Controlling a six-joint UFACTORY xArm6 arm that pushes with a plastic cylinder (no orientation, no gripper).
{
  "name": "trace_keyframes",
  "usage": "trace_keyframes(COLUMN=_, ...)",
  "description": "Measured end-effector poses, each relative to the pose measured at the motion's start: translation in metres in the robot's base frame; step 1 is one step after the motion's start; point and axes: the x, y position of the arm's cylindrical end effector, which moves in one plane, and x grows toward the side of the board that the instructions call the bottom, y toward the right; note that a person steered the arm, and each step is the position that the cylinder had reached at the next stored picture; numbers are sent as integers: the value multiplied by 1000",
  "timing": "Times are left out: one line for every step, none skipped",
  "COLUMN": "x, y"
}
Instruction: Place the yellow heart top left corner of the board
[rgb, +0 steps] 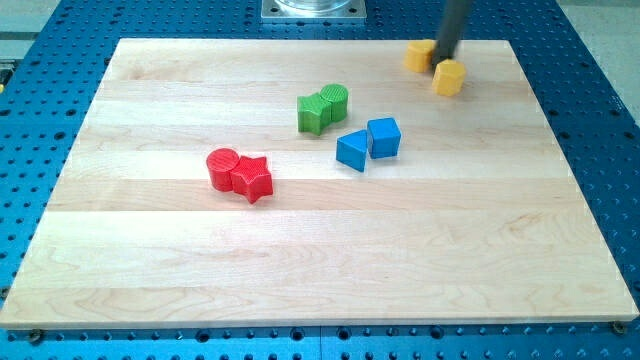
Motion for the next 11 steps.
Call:
trace_keyframes(x=-2, y=-10)
trace_keyframes(x=-11, y=38)
trace_keyframes(x=-28, y=11)
trace_keyframes(x=-24, y=-47)
trace_keyframes(x=-23, y=-95)
trace_keyframes(x=-27, y=-87)
trace_keyframes(x=-27, y=-147)
trace_keyframes(x=-25, y=-224)
trace_keyframes(x=-28, y=-218)
trace_keyframes(x=-41, y=-221)
trace_keyframes(x=-43, y=-286)
